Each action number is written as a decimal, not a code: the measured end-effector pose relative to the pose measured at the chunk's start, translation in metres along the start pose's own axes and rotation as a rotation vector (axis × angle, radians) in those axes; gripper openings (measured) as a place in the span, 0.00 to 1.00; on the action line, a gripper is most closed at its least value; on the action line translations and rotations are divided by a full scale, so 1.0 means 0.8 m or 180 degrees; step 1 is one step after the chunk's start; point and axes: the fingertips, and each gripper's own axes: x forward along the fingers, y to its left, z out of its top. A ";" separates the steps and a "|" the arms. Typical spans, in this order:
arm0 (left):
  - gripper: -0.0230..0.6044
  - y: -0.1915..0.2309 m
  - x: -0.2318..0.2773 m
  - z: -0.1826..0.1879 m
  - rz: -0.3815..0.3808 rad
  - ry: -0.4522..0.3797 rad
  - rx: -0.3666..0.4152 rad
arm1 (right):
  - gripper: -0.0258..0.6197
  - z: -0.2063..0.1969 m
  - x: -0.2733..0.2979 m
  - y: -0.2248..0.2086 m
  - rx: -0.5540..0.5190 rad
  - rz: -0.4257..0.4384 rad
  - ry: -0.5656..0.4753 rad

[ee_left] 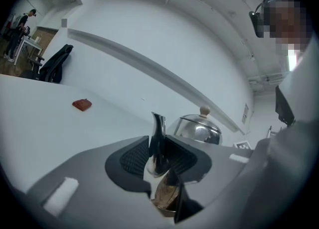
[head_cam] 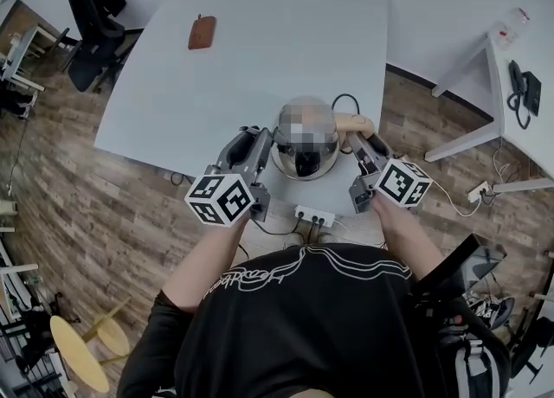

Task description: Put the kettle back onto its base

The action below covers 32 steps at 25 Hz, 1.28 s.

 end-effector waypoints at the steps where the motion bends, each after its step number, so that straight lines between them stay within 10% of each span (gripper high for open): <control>1: 0.21 0.002 0.003 -0.001 -0.0031 0.0008 0.0026 | 0.32 0.000 0.002 -0.002 -0.0025 -0.0001 -0.0014; 32: 0.21 0.047 0.035 -0.035 -0.0215 0.0088 0.0138 | 0.32 -0.038 0.028 -0.037 -0.0066 -0.0195 0.0024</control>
